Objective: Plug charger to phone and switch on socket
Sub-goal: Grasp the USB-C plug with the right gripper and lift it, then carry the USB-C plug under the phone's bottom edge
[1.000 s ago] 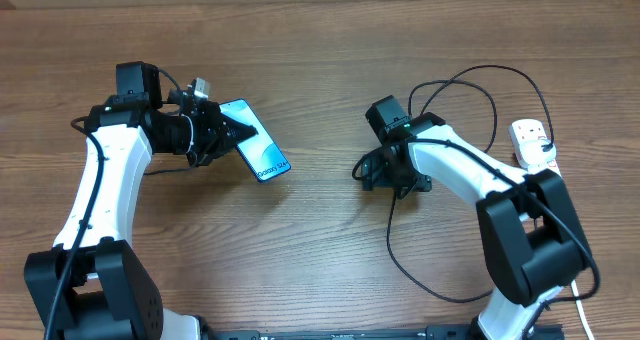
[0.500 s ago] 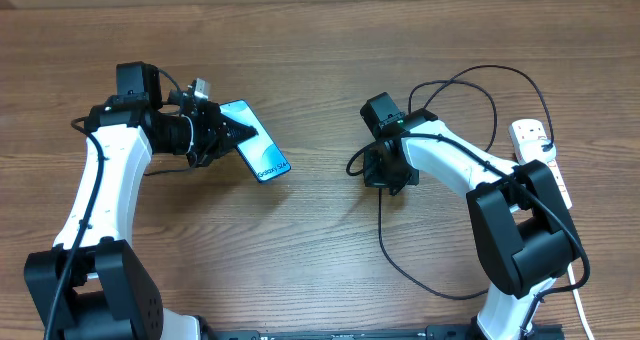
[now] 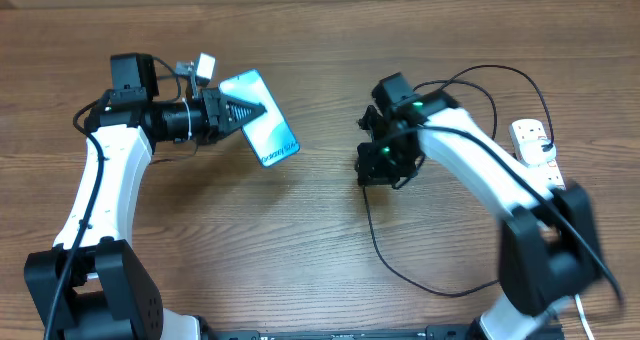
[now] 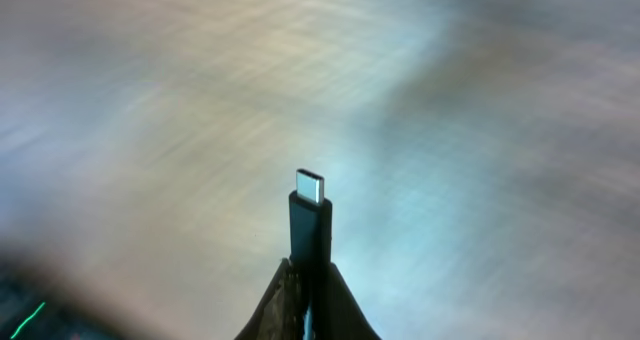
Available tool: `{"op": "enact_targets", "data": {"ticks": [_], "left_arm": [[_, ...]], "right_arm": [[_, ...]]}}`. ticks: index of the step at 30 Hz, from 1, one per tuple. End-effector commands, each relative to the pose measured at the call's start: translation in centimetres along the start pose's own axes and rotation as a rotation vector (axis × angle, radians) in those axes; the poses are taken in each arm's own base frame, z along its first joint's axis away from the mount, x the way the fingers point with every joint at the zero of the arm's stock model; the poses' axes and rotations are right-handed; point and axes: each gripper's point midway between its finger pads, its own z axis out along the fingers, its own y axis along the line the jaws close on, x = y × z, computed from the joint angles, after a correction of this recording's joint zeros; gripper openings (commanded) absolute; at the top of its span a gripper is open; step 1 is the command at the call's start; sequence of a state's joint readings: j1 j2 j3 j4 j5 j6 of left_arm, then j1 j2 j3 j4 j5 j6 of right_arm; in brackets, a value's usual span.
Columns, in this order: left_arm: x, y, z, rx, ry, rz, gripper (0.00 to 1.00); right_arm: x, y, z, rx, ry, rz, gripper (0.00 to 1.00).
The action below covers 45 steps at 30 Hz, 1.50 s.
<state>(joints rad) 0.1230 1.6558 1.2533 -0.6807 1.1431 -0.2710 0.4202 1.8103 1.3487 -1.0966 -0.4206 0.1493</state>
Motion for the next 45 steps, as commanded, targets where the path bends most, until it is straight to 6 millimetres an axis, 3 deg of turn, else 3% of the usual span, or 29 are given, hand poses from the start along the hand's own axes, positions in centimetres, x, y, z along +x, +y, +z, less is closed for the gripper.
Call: {"op": "enact_targets", "data": {"ticks": [1,4,8,14,20,27,34,40,45], "left_arm": [[0.1,-4.1,-0.1,0.218,0.037,0.126,0.04],[-0.2,-5.0,-0.1,0.258,0.034,0.177,0.04],[-0.5,-6.1,-0.3,0.310,0.043,0.189,0.04],[-0.8,-6.8,-0.2,0.327,0.063,0.108,0.04],[0.1,-7.5,0.9,0.337,0.098,0.114,0.04],[1.1,-7.9,3.0,0.310,0.129,0.150,0.04],[1.1,-7.3,3.5,0.272,0.117,0.163,0.04],[1.2,-7.3,3.5,0.281,0.121,0.177,0.04],[1.9,-7.2,3.5,0.285,0.145,0.139,0.04]], "right_arm": [[2.4,7.4,-7.1,-0.294,-0.096,-0.230,0.04],[5.1,9.1,-9.5,-0.383,-0.127,-0.296,0.04],[6.7,10.5,-9.7,-0.517,-0.160,-0.338,0.04],[4.6,9.2,-6.0,-0.561,-0.208,-0.205,0.04],[2.8,9.3,-6.1,-0.537,-0.290,-0.226,0.04],[2.5,9.3,-6.4,-0.525,-0.305,-0.236,0.04],[1.7,8.7,-7.3,-0.438,-0.334,-0.208,0.04],[2.4,9.3,-7.6,-0.376,-0.345,-0.225,0.04],[3.2,10.7,-6.6,-0.317,-0.349,-0.236,0.04]]}}
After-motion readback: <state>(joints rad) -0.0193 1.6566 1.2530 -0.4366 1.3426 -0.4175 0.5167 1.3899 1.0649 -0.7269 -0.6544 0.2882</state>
